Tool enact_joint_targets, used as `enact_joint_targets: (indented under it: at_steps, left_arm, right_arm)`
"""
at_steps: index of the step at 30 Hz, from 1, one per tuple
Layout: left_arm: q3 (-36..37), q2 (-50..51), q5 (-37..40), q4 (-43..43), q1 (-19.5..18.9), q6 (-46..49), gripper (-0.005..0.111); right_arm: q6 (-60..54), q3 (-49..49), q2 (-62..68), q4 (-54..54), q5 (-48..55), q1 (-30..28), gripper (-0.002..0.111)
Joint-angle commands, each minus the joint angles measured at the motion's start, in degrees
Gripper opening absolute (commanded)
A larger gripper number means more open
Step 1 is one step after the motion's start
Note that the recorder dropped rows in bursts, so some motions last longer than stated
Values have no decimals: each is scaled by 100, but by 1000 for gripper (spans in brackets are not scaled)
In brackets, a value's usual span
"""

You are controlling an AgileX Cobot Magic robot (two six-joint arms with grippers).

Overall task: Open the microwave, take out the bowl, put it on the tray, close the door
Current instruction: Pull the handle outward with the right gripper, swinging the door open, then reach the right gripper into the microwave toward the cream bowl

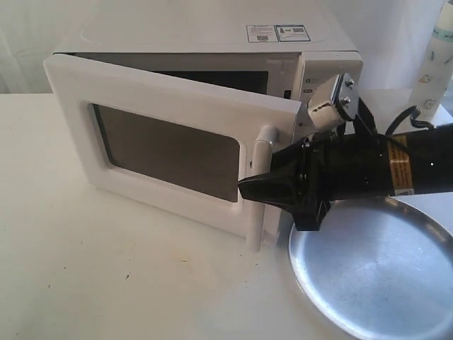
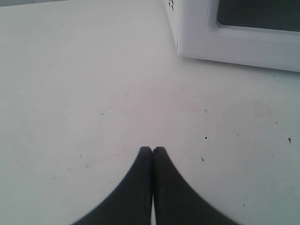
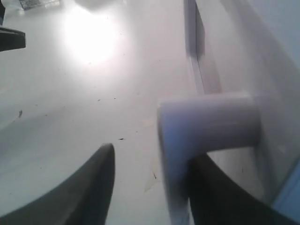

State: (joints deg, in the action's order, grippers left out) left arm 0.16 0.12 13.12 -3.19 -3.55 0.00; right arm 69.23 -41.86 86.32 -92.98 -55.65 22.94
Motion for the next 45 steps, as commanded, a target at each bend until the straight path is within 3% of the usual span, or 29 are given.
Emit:
enact_joint_targets:
  at_steps: [1, 7, 10, 13, 15, 16, 18, 20, 22, 24, 28, 32, 33, 35, 36, 39, 42, 45]
  left_arm:
    - [-16, -12, 17, -38, 27, 0, 0]
    - [-16, -12, 17, -38, 27, 0, 0]
    - [-16, -12, 17, -38, 27, 0, 0]
    - [-16, -12, 17, -38, 27, 0, 0]
    - [-16, -12, 17, -38, 27, 0, 0]
    - [-16, -12, 17, -38, 27, 0, 0]
    - [-16, -12, 17, -38, 27, 0, 0]
    - [-16, -12, 17, -38, 27, 0, 0]
    - [-16, -12, 17, -38, 27, 0, 0]
    - [-16, -12, 17, -38, 27, 0, 0]
    - [-16, -12, 17, -38, 27, 0, 0]
    - [-16, -12, 17, -38, 27, 0, 0]
    - [-16, -12, 17, -38, 27, 0, 0]
    - [-16, -12, 17, -38, 27, 0, 0]
    - [-16, -12, 17, -38, 27, 0, 0]
    - [-16, -12, 17, -19, 27, 0, 0]
    - [-16, -12, 17, -19, 27, 0, 0]
    - [-16, -12, 17, -19, 27, 0, 0]
  right_arm:
    - [287, 422, -3, -697, -1083, 110, 34]
    - [808, 1015, -55, -697, 1113, 110, 31]
    - [899, 1116, -150, -697, 1102, 110, 30]
    - [454, 1116, -668, -655, 1545, 110, 1]
    - [-25, 1091, -1029, 353, 2664, 110, 0]
    - [-490, 1021, -1156, 1428, 3118, 110, 0]
    - [-1305, 951, -1184, 2983, 2486, 110, 0]
    - [-1414, 951, -1070, 3047, 736, 150, 0]
    - [-1404, 938, -969, 2966, 20, 390, 0]
    - [-1404, 915, -923, 2905, -6, 702, 0]
    - [-1643, 915, -442, 2735, 429, 1900, 0]
    - [-2480, 837, -55, 2202, -901, 2401, 0]
    - [-2713, 815, -79, 2391, -617, 2386, 0]
    - [-3180, 757, -210, 3582, 1233, 2386, 0]
    - [-3956, 663, -164, 4522, 2231, 2386, 0]
    - [-5510, 431, 229, 5127, 2291, 2400, 3]
    - [-6379, 6, 702, 5268, 2160, 2453, 20]
    - [-6537, -534, 1154, 5569, 2151, 2453, 37]
